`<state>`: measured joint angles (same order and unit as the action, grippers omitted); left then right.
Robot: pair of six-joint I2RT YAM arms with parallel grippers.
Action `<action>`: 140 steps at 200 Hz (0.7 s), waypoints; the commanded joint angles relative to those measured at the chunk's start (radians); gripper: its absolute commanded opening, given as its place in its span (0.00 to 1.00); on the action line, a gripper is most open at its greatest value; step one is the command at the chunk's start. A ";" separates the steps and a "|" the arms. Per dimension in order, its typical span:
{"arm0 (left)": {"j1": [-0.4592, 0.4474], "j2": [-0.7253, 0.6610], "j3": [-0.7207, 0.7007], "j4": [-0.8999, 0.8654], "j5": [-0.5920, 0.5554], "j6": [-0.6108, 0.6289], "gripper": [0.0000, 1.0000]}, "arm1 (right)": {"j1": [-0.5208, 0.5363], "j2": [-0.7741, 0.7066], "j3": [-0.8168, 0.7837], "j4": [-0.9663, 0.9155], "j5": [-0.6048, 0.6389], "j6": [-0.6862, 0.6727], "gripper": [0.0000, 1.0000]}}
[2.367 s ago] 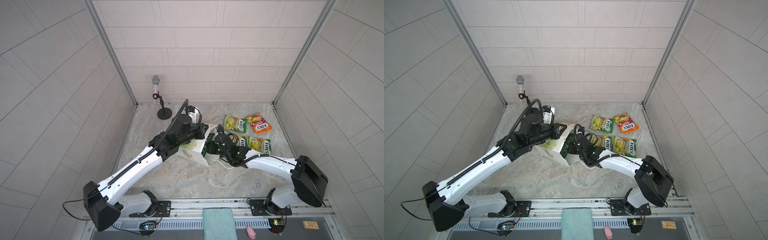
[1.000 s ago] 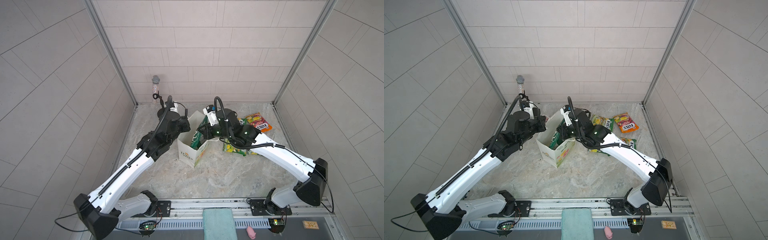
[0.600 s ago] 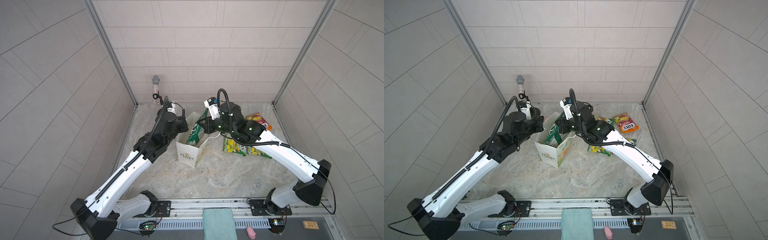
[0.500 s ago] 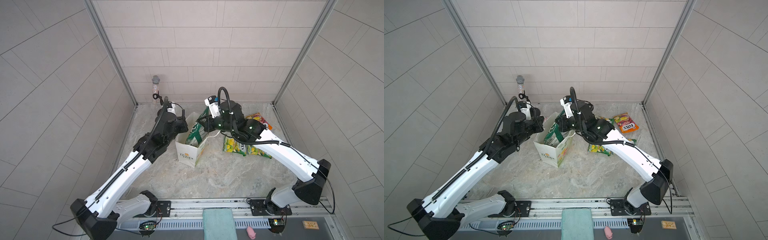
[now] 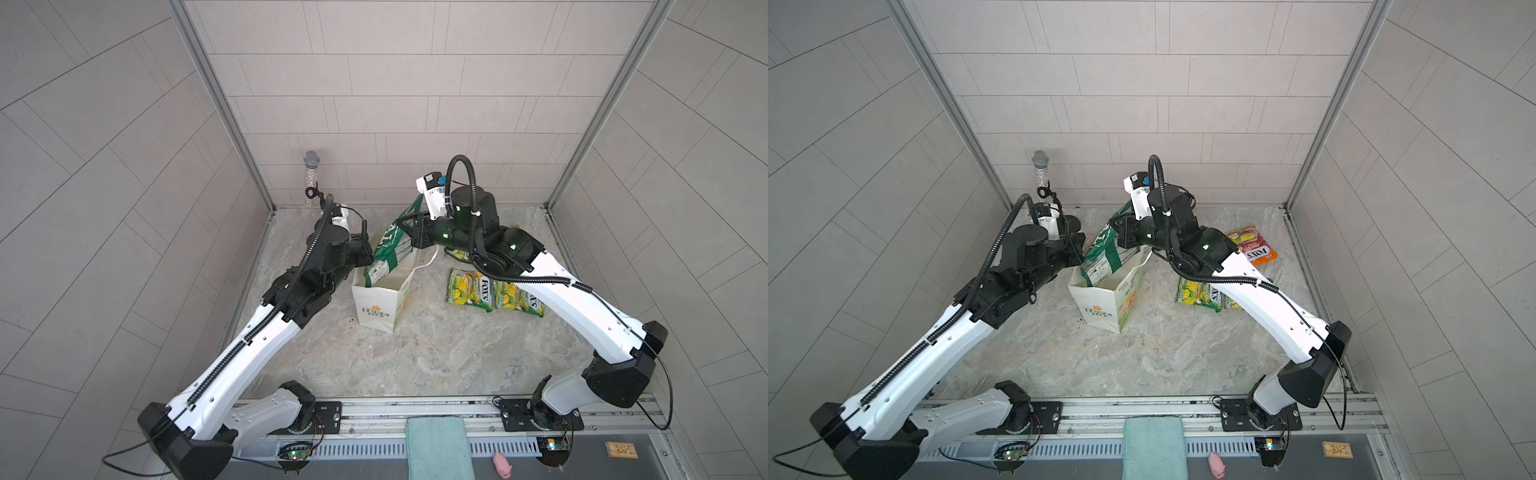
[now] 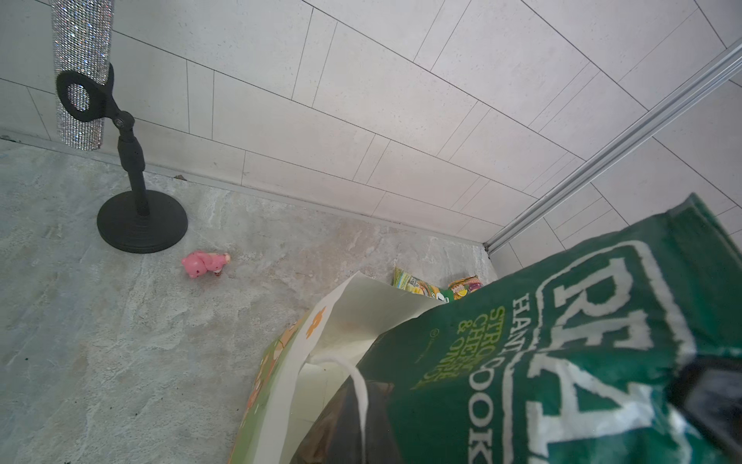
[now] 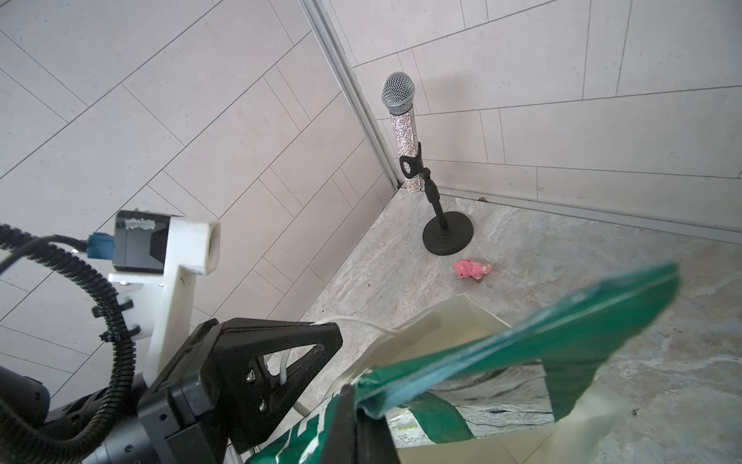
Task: Take the snacks out of the paper bag
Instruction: Pick up the snack from the paper bag.
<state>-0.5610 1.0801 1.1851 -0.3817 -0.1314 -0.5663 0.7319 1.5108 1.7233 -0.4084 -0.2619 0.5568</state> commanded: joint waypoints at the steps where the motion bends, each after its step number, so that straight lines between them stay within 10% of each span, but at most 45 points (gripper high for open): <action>1: 0.013 -0.017 -0.013 -0.027 0.008 0.020 0.00 | -0.010 -0.050 0.048 0.063 0.017 -0.011 0.00; 140: 0.045 -0.021 -0.022 -0.045 0.022 0.031 0.00 | -0.049 -0.053 0.273 0.097 0.088 0.009 0.00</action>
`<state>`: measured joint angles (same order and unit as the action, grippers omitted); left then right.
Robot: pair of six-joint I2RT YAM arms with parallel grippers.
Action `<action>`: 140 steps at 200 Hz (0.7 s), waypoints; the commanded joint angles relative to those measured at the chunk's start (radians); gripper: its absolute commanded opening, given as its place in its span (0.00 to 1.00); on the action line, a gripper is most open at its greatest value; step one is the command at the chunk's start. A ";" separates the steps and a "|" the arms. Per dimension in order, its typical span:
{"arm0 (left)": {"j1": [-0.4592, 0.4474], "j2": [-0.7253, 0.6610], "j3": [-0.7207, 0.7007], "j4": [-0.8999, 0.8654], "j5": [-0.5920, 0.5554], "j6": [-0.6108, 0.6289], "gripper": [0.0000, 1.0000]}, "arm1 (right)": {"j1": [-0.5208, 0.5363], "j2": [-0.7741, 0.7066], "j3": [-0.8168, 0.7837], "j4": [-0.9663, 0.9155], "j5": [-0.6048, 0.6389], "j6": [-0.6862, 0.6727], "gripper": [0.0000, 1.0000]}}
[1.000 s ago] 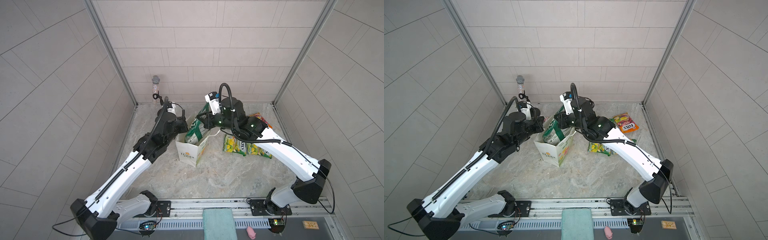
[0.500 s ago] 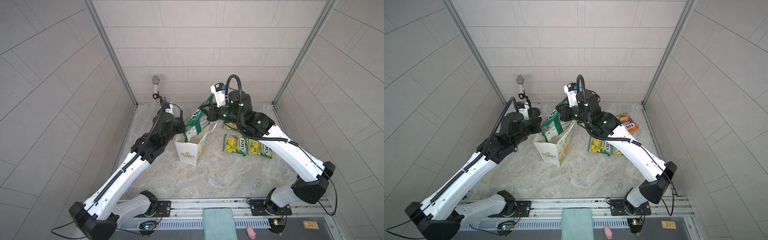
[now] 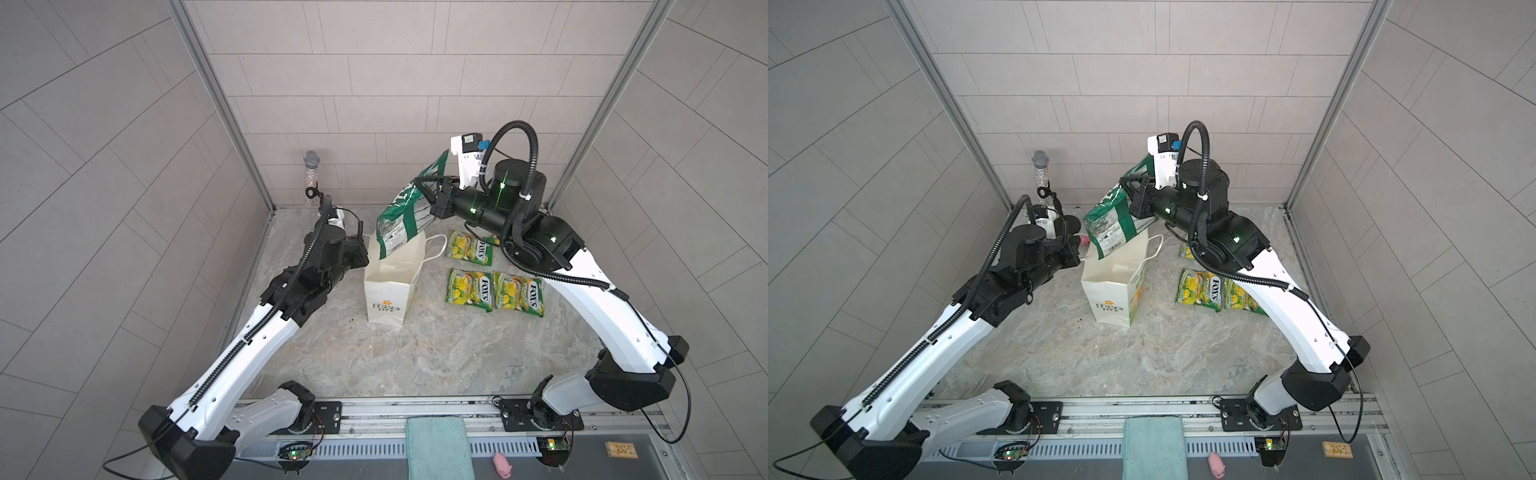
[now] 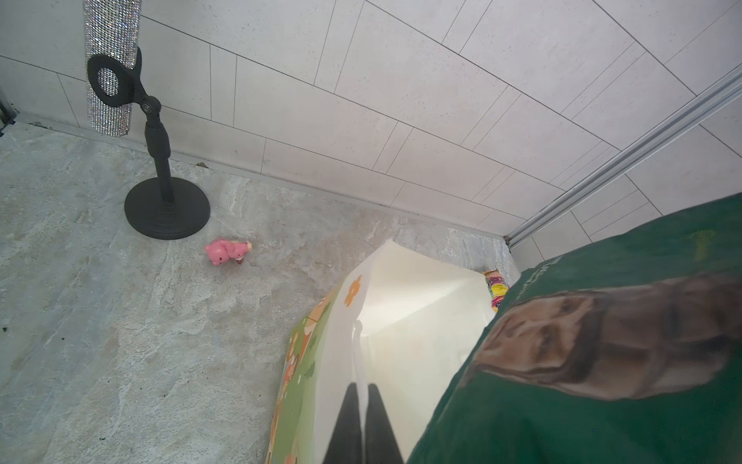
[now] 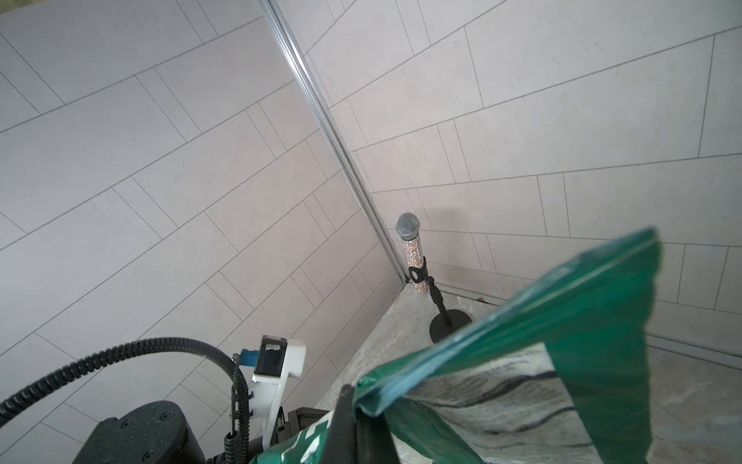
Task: Take the snacks out of the paper bag
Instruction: Pick up the snack from the paper bag.
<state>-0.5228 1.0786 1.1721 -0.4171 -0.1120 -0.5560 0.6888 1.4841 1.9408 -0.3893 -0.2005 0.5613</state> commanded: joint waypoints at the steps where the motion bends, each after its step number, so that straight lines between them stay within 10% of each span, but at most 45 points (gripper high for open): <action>1: 0.007 -0.019 -0.008 -0.010 0.003 0.020 0.00 | -0.007 -0.025 0.059 0.078 0.027 0.004 0.00; 140: 0.159 -0.045 0.007 -0.054 0.026 0.054 0.00 | -0.388 -0.125 -0.047 -0.038 -0.037 0.073 0.00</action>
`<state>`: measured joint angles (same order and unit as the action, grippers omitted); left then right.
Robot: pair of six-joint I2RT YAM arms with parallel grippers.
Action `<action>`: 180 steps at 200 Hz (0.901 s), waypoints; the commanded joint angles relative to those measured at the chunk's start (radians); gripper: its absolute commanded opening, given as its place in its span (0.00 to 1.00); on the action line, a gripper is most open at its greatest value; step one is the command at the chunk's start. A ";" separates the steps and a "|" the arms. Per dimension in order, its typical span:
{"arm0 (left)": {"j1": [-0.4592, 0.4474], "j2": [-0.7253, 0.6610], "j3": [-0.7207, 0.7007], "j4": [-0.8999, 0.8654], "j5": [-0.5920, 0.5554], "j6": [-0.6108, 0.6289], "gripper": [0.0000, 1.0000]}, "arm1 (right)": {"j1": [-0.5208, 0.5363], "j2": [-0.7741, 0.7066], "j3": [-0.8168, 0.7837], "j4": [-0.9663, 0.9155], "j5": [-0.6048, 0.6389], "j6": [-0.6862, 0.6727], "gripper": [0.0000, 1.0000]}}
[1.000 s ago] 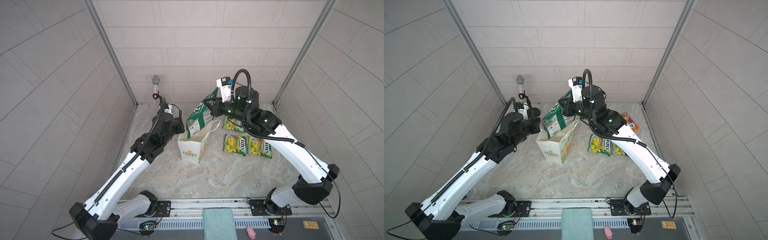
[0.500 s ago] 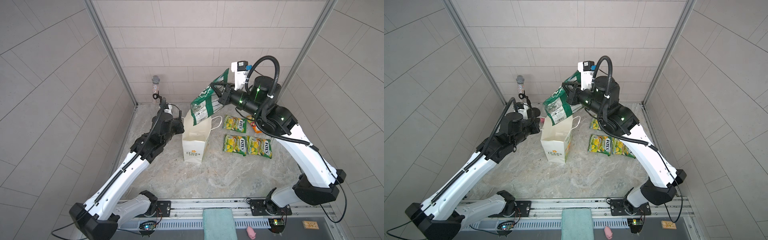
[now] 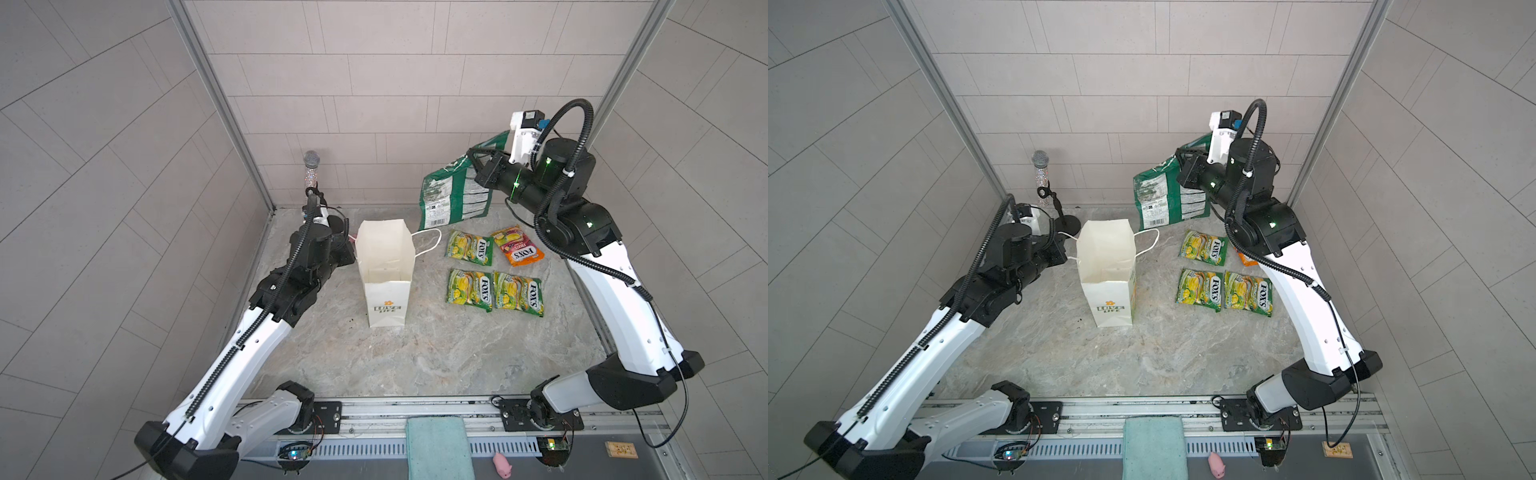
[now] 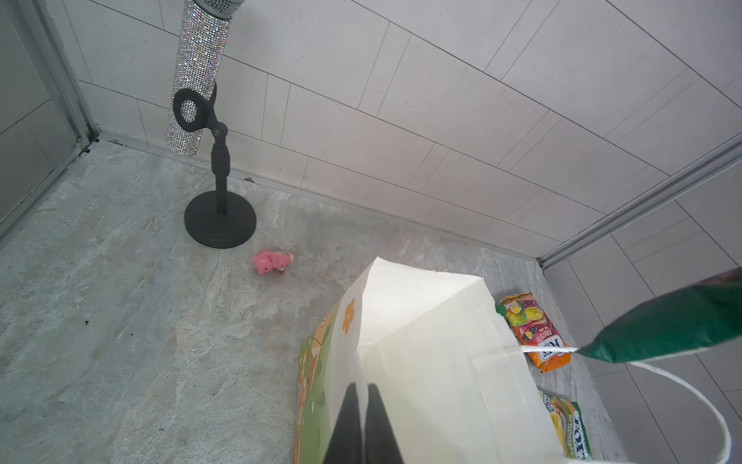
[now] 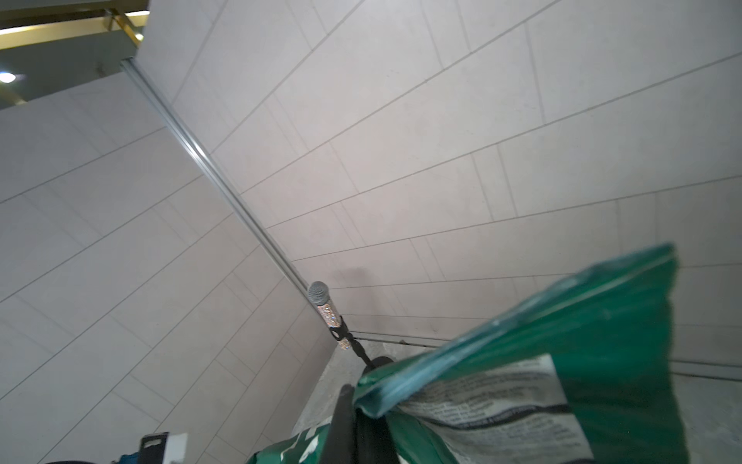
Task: Take the snacks out of the paper bag
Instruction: Pick up the snack from the paper bag, then place the snack at the top-center of the table.
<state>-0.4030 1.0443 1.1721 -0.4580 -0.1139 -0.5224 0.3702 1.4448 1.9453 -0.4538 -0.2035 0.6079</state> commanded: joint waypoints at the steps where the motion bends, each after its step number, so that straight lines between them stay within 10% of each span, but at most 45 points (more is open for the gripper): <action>1: 0.041 -0.011 0.007 -0.013 0.029 0.021 0.00 | -0.075 -0.089 -0.056 0.026 -0.037 0.027 0.00; 69: 0.175 0.000 0.034 -0.007 0.134 0.027 0.00 | -0.218 -0.181 -0.338 0.023 -0.143 0.015 0.00; 180: 0.336 0.056 0.126 -0.048 0.260 0.069 0.00 | -0.137 -0.076 -0.483 0.035 -0.370 -0.075 0.00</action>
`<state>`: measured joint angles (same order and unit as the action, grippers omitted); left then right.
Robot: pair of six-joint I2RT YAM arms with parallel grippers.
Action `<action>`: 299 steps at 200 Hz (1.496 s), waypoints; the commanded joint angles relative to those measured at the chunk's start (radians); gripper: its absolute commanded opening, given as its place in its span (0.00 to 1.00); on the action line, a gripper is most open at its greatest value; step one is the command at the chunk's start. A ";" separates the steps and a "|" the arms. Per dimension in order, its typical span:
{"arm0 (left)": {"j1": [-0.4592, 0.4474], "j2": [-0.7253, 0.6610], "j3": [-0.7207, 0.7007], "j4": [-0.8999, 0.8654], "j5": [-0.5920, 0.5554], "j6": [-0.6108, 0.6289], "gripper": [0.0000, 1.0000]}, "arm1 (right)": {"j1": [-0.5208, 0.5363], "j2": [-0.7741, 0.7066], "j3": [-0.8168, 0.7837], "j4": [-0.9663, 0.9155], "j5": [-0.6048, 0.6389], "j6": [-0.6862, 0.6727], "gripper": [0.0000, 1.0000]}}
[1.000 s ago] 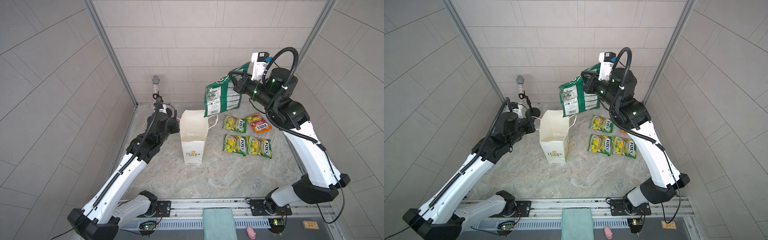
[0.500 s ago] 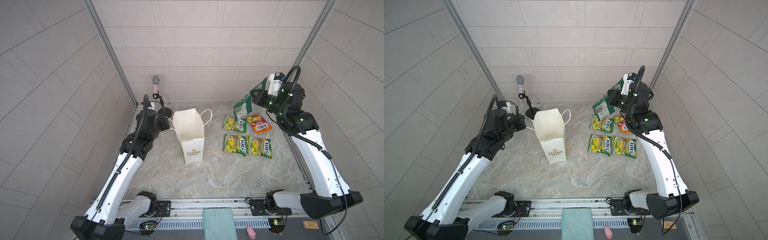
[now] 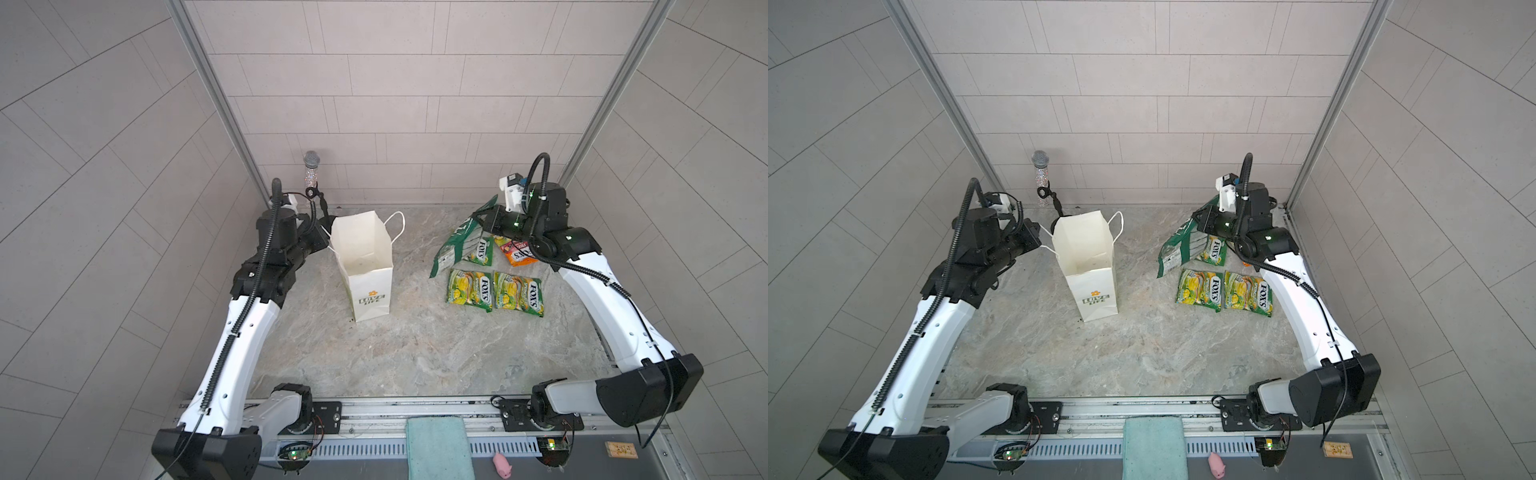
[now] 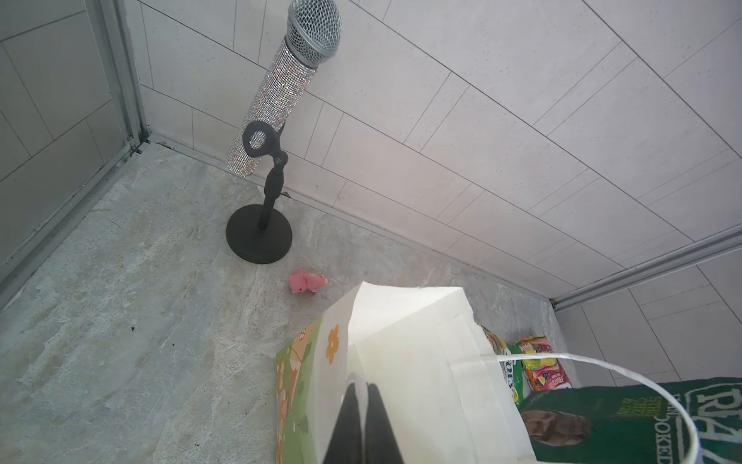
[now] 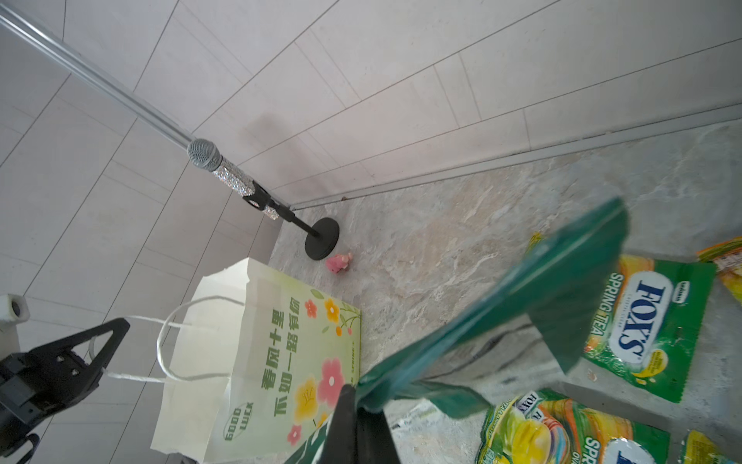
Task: Take the snacks out of the paper bag
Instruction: Place the snack at the top-center of the table.
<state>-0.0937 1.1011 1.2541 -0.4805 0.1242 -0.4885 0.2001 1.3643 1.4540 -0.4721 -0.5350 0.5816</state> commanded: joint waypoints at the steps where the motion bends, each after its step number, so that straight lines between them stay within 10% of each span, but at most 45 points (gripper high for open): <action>1: 0.027 0.001 0.045 -0.027 0.022 0.035 0.00 | 0.035 0.006 0.007 0.053 -0.039 -0.049 0.00; 192: 0.244 -0.061 -0.046 -0.035 0.270 0.031 0.00 | 0.209 0.274 0.040 -0.172 -0.311 -0.342 0.00; 299: 0.243 -0.038 -0.059 0.014 0.407 0.001 0.00 | 0.188 0.599 0.383 -0.588 0.262 -0.619 0.00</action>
<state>0.1440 1.0580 1.2106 -0.4999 0.4774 -0.4713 0.3916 1.8816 1.7172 -0.9329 -0.4011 0.0528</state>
